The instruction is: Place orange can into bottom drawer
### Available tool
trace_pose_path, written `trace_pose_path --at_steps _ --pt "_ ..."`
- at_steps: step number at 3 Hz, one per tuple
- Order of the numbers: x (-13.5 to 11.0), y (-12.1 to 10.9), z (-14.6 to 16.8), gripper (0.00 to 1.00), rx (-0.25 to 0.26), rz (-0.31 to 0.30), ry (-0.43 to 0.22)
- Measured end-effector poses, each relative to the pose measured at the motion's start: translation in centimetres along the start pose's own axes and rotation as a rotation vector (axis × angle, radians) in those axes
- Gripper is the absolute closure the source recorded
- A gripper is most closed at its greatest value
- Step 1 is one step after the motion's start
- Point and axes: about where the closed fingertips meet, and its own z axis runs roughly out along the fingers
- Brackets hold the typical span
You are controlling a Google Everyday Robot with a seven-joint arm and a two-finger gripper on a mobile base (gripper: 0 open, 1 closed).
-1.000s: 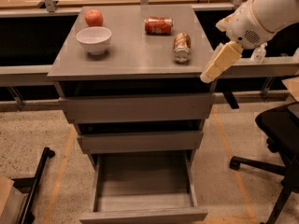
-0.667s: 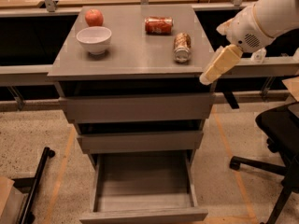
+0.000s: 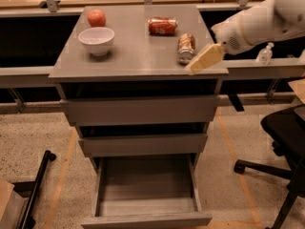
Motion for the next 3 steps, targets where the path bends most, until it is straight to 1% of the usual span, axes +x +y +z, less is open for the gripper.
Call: trace_pose_path --at_steps 1,2,3 --pt "-0.4 -3.2 3.6 0.00 0.050 0.072 -0.057" --pt "-0.4 -6.0 6.9 0.00 0.083 0.128 -0.081" --pt "-0.3 -8.4 10.4 0.00 0.092 0.175 -0.091"
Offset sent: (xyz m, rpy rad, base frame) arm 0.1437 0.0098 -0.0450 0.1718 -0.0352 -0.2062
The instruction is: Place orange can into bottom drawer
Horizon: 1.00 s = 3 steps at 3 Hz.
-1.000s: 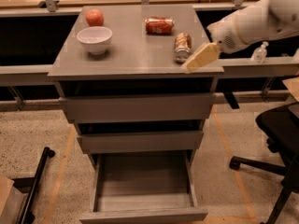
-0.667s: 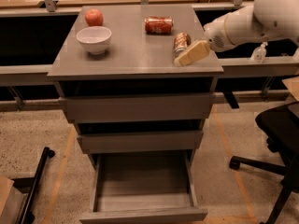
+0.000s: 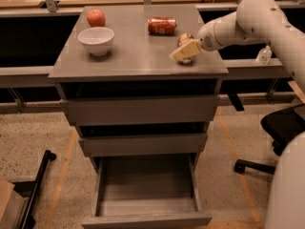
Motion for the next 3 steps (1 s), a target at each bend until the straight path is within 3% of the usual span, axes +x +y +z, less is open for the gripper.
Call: trace_pose_path --at_steps 1,3 --pt "0.6 -1.5 2.6 0.00 0.003 0.043 -0.001" --pt "1.3 -1.5 4.4 0.49 -0.006 0.052 0.002"
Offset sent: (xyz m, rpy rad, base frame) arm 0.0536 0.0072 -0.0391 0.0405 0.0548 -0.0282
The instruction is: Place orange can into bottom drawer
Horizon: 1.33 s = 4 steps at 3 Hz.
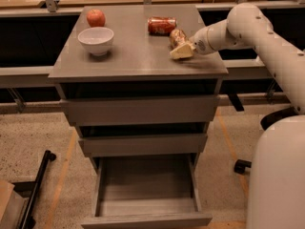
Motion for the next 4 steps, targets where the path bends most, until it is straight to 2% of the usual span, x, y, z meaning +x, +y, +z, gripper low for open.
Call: trace_pose_path --at_steps 1,2,3,4 --pt "-0.2 0.8 -1.3 0.72 0.013 -0.021 -0.016" --pt "-1.8 2.2 -3.3 0.96 0.018 -0.086 -0.041" --pt "-3.6 3.9 -5.2 1.00 -0.013 -0.170 -0.050" --pt "-3.6 7.3 -7.1 1.00 -0.102 -0.266 -0.028"
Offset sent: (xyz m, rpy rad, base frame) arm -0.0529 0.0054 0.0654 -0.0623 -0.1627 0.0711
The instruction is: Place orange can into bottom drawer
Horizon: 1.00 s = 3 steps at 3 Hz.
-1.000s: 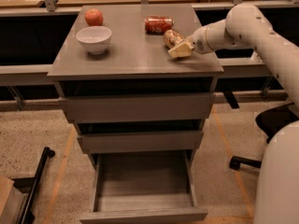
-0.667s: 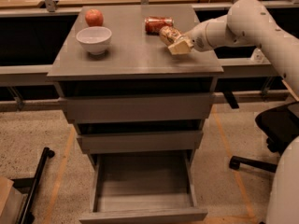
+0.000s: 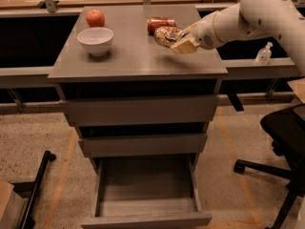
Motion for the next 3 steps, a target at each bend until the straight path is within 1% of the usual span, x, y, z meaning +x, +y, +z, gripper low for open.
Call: trace_pose_path --at_steps 1,2,3 --pt "0.3 4.6 -3.1 1.00 -0.092 -0.060 0.013" --pt "1.7 10.0 -7.0 1.00 -0.182 -0.064 0.013" --pt "4.3 15.4 -10.8 1.00 -0.272 -0.029 -0.030"
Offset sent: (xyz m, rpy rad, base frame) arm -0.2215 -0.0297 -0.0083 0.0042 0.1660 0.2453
